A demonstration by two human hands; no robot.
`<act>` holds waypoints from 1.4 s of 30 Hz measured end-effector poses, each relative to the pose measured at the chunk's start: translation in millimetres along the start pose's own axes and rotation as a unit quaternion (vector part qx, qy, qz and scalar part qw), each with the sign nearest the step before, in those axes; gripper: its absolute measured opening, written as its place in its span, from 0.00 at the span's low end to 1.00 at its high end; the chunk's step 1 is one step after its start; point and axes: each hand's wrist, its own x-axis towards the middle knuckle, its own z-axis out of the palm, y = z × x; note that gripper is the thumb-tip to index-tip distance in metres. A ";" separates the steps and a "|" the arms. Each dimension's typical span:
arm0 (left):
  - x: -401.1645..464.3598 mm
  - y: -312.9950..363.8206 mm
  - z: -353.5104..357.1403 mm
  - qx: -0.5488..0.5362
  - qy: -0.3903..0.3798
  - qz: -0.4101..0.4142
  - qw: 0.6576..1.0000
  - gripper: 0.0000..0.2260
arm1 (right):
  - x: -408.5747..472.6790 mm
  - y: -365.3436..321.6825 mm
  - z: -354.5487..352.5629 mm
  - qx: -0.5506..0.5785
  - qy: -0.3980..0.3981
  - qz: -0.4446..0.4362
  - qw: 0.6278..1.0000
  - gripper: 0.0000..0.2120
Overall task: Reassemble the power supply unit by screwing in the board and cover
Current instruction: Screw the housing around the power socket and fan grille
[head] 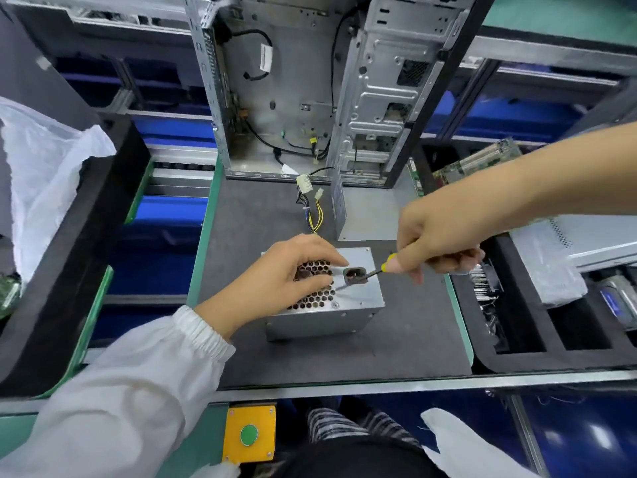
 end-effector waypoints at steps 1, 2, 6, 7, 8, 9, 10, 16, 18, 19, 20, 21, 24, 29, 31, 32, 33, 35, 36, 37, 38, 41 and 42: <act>-0.1 1.1 2.6 0.029 0.008 -0.001 1.000 0.14 | 0.5 12.8 -3.5 0.035 0.006 -0.013 0.999 0.18; -0.4 2.5 6.1 0.058 0.012 -0.001 0.998 0.16 | 2.5 26.7 -6.2 0.075 0.021 -0.022 0.997 0.18; 1.6 5.8 13.7 0.159 0.014 -0.024 0.987 0.30 | 30.9 81.0 4.4 0.169 0.069 -0.066 0.981 0.18; 2.9 5.8 13.1 0.172 0.006 -0.029 0.985 0.32 | 44.9 91.9 11.3 0.195 0.088 -0.078 0.974 0.17; 4.1 5.7 12.0 0.178 -0.006 -0.032 0.983 0.33 | 60.7 102.3 17.9 0.221 0.118 -0.088 0.964 0.16; 4.6 5.8 10.6 0.178 -0.018 -0.036 0.983 0.33 | 77.9 111.3 24.0 0.239 0.156 -0.094 0.954 0.15; 5.2 6.0 9.5 0.172 -0.028 -0.041 0.984 0.34 | 95.3 119.3 29.6 0.247 0.197 -0.096 0.944 0.13; 10.7 7.0 2.1 0.137 -0.098 -0.093 0.981 0.35 | 174.2 138.1 64.8 0.119 0.405 -0.093 0.902 0.08; 12.8 7.5 -0.6 0.136 -0.115 -0.106 0.978 0.35 | 190.6 132.3 70.9 0.102 0.444 -0.105 0.884 0.07; 13.6 8.5 -1.7 0.135 -0.121 -0.108 0.978 0.35 | 198.1 129.1 73.1 0.100 0.453 -0.115 0.878 0.08; 14.3 9.4 -3.2 0.132 -0.124 -0.108 0.978 0.34 | 203.8 124.9 74.0 0.104 0.460 -0.124 0.873 0.09; 14.1 10.3 -4.7 0.128 -0.123 -0.105 0.978 0.34 | 209.4 121.0 75.1 0.106 0.465 -0.134 0.869 0.10; 7.0 6.3 -16.1 0.106 -0.039 -0.117 0.987 0.28 | 223.4 112.3 78.8 0.080 0.476 -0.156 0.862 0.09; -10.0 -19.0 -35.9 -0.007 0.174 -0.248 0.953 0.10 | 223.8 113.6 76.9 0.070 0.475 -0.143 0.865 0.11; -15.7 -27.2 -40.2 -0.074 0.198 -0.312 0.926 0.12 | 208.7 110.4 72.4 0.129 0.474 -0.159 0.856 0.11; -18.6 -29.4 -41.6 -0.109 0.188 -0.335 0.917 0.16 | 196.8 106.0 68.5 0.184 0.474 -0.179 0.842 0.10; -21.7 -30.4 -42.2 -0.151 0.168 -0.349 0.909 0.19 | 182.2 99.2 63.3 0.248 0.471 -0.204 0.822 0.08; -27.8 -32.6 -40.8 -0.240 0.129 -0.356 0.894 0.23 | 149.0 74.9 50.7 0.331 0.462 -0.253 0.783 0.05; -31.0 -35.2 -39.5 -0.271 0.117 -0.348 0.890 0.22 | 134.3 58.4 44.8 0.340 0.458 -0.278 0.773 0.04; -34.2 -37.7 -38.0 -0.293 0.108 -0.336 0.888 0.19 | 123.4 40.8 39.8 0.338 0.449 -0.304 0.769 0.04; -37.0 -40.7 -36.6 -0.312 0.103 -0.326 0.886 0.16 | 116.4 22.7 36.2 0.330 0.432 -0.330 0.772 0.02; -42.0 -46.2 -30.7 -0.390 0.100 -0.321 0.857 0.12 | 113.4 -23.4 33.0 0.268 0.392 -0.381 0.793 0.01; -42.0 -47.1 -28.5 -0.420 0.107 -0.324 0.841 0.14 | 116.0 -34.7 34.2 0.229 0.396 -0.391 0.798 0.01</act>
